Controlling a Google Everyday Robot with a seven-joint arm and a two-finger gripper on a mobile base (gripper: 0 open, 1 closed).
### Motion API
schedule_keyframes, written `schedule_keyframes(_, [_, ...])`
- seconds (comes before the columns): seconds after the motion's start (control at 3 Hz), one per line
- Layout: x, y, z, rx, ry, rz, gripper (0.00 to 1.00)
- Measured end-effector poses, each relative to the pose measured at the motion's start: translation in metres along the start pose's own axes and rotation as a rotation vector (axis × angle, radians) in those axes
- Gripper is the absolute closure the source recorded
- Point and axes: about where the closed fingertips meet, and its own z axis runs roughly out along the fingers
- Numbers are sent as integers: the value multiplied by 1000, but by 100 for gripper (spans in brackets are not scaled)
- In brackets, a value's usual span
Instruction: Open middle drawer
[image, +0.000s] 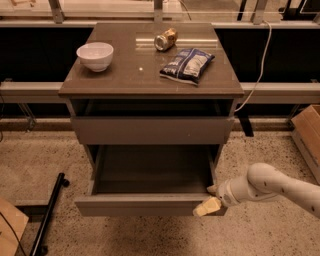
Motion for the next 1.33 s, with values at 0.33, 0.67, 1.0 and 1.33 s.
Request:
schedule_keyframes(0.33, [0,0,0,0,0,0,0])
schedule_keyframes(0.67, [-1,2,1,0,0,0,19])
schedule_keyframes(1.0, [0,2,1,0,0,0,43])
schedule_keyframes(1.33, [13,8,-5,-9,18,22,65])
